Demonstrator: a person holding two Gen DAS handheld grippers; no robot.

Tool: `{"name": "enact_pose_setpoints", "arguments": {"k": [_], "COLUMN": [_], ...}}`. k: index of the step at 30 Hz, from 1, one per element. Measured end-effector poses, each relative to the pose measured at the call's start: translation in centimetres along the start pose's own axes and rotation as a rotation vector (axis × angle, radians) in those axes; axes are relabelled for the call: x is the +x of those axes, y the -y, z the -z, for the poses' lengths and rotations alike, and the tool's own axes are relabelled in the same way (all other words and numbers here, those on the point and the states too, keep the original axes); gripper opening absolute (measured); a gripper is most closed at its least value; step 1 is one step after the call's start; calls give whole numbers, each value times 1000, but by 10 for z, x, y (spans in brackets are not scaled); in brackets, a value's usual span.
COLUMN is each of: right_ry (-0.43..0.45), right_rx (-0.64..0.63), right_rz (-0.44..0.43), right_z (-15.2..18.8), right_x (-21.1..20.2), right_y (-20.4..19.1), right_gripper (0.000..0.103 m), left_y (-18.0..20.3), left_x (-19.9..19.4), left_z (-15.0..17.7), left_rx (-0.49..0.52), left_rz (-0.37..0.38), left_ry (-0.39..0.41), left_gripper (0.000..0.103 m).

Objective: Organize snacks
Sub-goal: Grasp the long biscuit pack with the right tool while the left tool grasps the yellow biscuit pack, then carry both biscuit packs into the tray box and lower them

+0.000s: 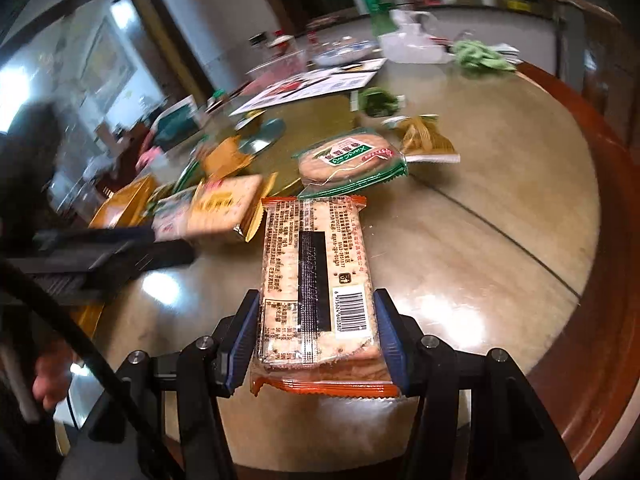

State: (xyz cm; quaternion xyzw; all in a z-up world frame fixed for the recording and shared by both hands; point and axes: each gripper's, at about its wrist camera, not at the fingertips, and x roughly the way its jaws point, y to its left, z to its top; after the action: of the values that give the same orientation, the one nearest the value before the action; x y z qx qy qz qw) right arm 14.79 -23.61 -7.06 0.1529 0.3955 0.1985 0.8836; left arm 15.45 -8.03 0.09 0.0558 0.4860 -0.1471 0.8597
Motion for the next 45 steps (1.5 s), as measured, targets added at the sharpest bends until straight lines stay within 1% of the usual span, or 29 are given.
{"name": "enact_pose_setpoints", "arguments": {"k": [2,4,6,7,10,11,13,14,17,19,20,21,24,25,27,28,29,30,31,32,34,36,38,40,41,42,44,45], "right_ry": [11,17,19,19,18,19,19,19,20,20,21,21,21,21,19,16,9,2,-11,-26,-41,-46,-48,-64,-87,-115,-164,-171], "right_rx": [31,41,44,45,51,57,55,54,52,52,54,55,54,51,41,31,14,-1,-28,-62,-103,-128,-149,-180,-201,-191,-121,-101], "right_rz": [11,18,17,14,0,-3,-3,-1,3,4,2,1,6,6,13,14,4,-8,-32,-60,-76,-73,-64,-87,-130,-198,-324,-341], "right_z": [-1,-1,0,0,0,1,0,0,1,1,1,1,1,1,1,1,2,3,3,4,5,6,6,7,8,8,9,11], "right_x": [-1,-2,-2,-2,-3,-4,-3,-4,-3,-3,-3,-3,-3,-3,-3,-3,-3,-2,-1,0,1,2,4,6,6,6,8,9], "right_y": [4,5,5,5,7,8,9,9,8,8,8,8,6,7,6,4,2,-1,-4,-9,-15,-20,-23,-28,-31,-31,-28,-28], "right_gripper": [55,55,55,55,55,55,55,55,55,55,55,55,55,55,55,55,55,55,55,55,55,55,55,55,55,55,55,55], "left_y": [-6,-13,-17,-19,-20,-20,-21,-20,-14,-8,-3,0,10,13,15,18,21,24,26,26,25,17,7,-2,-7,-12,-21,-24], "left_x": [-2,5,22,33,60,65,69,68,58,52,48,47,49,52,57,58,59,56,55,50,39,27,14,3,-5,-14,-32,-35], "left_z": [-12,-28,-48,-58,-70,-72,-68,-64,-41,-28,-21,-18,-16,-17,-17,-16,-14,-11,-9,-1,12,32,50,68,77,87,107,111], "left_rx": [-7,-44,-73,-93,-113,-122,-125,-123,-89,-61,-41,-31,-13,-10,-17,-12,0,18,26,33,43,0,-54,-104,-131,-156,-207,-222], "left_rz": [-18,-10,31,64,159,170,164,163,224,248,245,222,86,63,41,16,-13,-25,-38,-69,-109,-99,-62,-40,-29,-15,30,37], "left_ry": [35,48,31,15,-46,-54,-68,-94,-138,-158,-156,-150,-117,-116,-109,-87,-77,-61,-56,-53,-40,-56,-70,-77,-75,-69,-48,-42], "left_gripper": [85,85,85,85,85,85,85,85,85,85,85,85,85,85,85,83,74,69,70,69,69,69,69,69,69,69,69,69]}}
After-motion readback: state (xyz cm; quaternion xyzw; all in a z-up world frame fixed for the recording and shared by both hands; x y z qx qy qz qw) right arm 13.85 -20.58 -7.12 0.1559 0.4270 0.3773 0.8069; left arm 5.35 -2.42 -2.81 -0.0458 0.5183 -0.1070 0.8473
